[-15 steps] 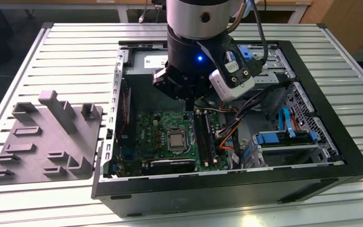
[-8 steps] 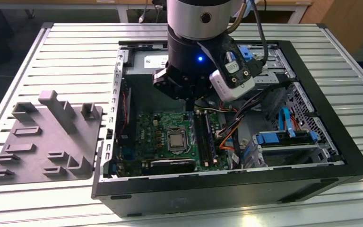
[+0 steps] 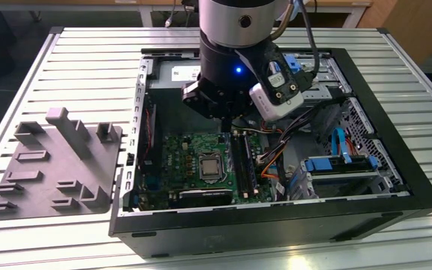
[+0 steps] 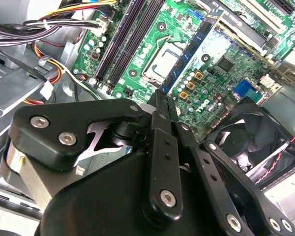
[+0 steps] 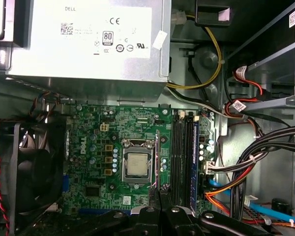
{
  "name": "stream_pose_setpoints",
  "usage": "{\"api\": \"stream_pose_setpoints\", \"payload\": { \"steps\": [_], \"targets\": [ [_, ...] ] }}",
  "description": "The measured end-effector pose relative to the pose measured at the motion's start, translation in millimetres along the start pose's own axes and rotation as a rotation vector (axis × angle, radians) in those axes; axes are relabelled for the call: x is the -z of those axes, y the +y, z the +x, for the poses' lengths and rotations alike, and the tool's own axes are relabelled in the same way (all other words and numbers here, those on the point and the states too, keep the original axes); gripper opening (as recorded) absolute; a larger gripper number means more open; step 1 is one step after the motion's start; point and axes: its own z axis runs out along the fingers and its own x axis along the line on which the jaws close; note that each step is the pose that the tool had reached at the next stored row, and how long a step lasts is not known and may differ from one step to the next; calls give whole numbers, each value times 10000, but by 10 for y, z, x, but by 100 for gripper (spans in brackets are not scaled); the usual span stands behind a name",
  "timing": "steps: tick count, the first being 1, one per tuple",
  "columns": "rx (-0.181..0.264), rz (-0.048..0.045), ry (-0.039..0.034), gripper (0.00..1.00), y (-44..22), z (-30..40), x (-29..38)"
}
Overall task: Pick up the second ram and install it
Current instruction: 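Insert the second ram into the second slot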
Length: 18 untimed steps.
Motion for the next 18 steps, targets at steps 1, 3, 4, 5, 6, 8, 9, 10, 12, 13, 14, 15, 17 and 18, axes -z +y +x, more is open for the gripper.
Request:
{"api": "stream_pose_setpoints", "payload": {
  "steps": [1,3,4,5,6,8,9,10,12,13,14,15,17,18],
  "targets": [
    [-3,-1,0,12,0,-3,0],
    [-14,0,0,12,0,-10,-1],
    [-20,1,0,12,0,-13,0],
    [-28,0,-1,12,0,-15,-1],
    [-37,1,-1,12,0,-18,-1],
    [-56,2,-2,12,0,-24,-1],
    [-66,2,-2,12,0,-26,-1],
    [-74,2,-3,12,-1,-30,-2],
    [-90,3,-3,12,-1,-37,-2],
    [-98,2,-4,12,-1,-42,-3],
    [-105,3,-4,12,-1,-47,-3],
    [-114,3,-4,12,-1,-51,-3],
    [-131,4,-5,12,-1,-59,-3],
    [-140,3,-5,12,-1,-64,-3]
  ]
}}
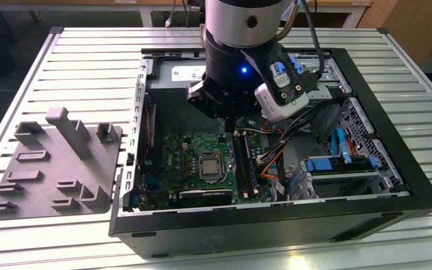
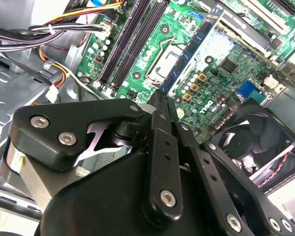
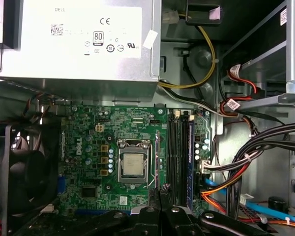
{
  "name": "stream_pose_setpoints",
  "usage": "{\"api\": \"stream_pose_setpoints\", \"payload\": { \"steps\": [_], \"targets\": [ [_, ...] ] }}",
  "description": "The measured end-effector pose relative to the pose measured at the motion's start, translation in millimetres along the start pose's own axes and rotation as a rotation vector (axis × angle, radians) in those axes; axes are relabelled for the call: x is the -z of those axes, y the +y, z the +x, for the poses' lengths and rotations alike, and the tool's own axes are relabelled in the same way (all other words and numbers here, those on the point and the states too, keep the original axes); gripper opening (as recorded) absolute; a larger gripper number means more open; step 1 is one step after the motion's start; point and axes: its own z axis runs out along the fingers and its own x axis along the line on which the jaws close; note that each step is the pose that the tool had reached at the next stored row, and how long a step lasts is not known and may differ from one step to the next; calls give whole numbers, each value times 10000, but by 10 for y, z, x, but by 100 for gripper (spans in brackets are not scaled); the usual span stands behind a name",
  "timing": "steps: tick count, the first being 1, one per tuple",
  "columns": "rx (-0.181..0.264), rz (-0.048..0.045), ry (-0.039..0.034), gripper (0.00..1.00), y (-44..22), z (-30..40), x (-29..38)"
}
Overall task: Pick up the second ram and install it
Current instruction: 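Insert the second ram into the second slot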
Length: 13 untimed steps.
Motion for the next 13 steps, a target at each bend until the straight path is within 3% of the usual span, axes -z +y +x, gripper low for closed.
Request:
{"api": "stream_pose_setpoints", "payload": {
  "steps": [13],
  "targets": [
    [-100,2,-4,12,-1,-72,-9]
  ]
}}
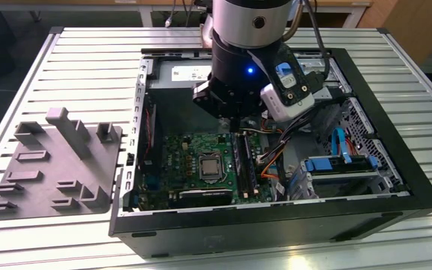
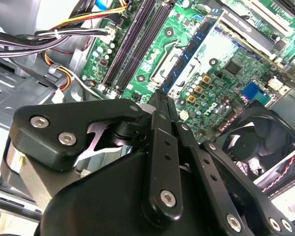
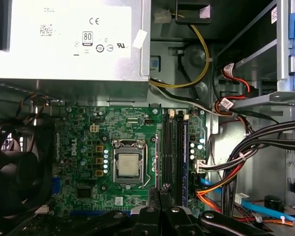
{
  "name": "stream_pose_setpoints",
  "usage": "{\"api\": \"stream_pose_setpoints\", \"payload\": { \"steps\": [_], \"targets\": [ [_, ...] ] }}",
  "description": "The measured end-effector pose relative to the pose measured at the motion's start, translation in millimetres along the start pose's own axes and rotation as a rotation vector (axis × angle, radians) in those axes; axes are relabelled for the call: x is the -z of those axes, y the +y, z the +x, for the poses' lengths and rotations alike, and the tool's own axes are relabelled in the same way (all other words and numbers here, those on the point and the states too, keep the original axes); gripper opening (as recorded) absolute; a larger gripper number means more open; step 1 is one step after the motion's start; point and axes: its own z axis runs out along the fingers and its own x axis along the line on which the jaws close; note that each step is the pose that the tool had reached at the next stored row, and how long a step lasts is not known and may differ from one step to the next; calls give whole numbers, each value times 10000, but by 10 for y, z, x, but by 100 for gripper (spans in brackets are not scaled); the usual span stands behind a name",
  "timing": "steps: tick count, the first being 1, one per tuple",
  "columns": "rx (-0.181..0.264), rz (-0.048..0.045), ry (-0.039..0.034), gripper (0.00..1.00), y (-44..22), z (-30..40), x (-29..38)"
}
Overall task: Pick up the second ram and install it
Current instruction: 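Insert the second ram into the second slot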
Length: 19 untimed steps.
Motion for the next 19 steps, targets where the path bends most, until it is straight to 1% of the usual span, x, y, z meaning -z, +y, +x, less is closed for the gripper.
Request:
{"api": "stream_pose_setpoints", "payload": {
  "steps": [8,19],
  "targets": [
    [-30,1,-1,12,0,-39,-17],
    [-13,1,-1,12,-1,-51,-50]
  ]
}}
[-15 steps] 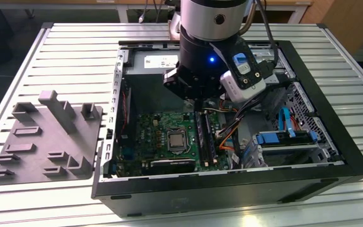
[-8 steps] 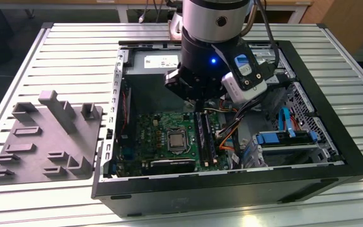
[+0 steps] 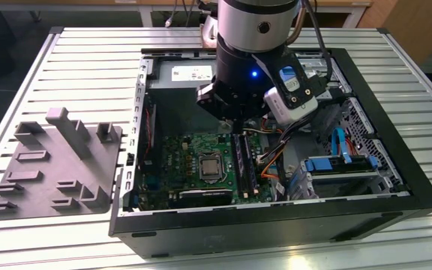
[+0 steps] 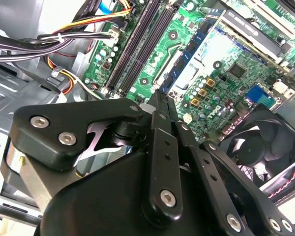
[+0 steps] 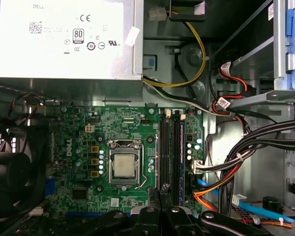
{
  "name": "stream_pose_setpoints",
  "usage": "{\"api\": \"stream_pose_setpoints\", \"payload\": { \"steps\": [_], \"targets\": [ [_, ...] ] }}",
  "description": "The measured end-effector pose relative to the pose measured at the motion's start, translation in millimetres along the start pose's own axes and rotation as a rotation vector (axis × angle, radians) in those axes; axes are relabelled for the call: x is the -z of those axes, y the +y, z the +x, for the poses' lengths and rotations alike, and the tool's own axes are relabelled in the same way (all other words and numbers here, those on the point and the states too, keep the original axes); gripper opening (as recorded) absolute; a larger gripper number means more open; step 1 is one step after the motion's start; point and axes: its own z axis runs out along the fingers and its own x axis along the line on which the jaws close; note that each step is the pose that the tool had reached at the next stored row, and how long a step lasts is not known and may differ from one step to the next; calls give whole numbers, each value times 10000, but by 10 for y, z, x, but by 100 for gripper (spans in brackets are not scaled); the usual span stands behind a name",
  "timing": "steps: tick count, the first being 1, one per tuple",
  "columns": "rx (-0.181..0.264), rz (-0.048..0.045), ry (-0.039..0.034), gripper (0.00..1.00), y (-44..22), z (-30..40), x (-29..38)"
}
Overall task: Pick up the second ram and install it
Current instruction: 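Insert the second ram into the second slot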
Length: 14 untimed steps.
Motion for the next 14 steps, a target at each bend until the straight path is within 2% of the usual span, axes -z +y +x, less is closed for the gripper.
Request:
{"api": "stream_pose_setpoints", "payload": {
  "steps": [14],
  "targets": [
    [1,0,1,12,-1,-4,-26]
  ]
}}
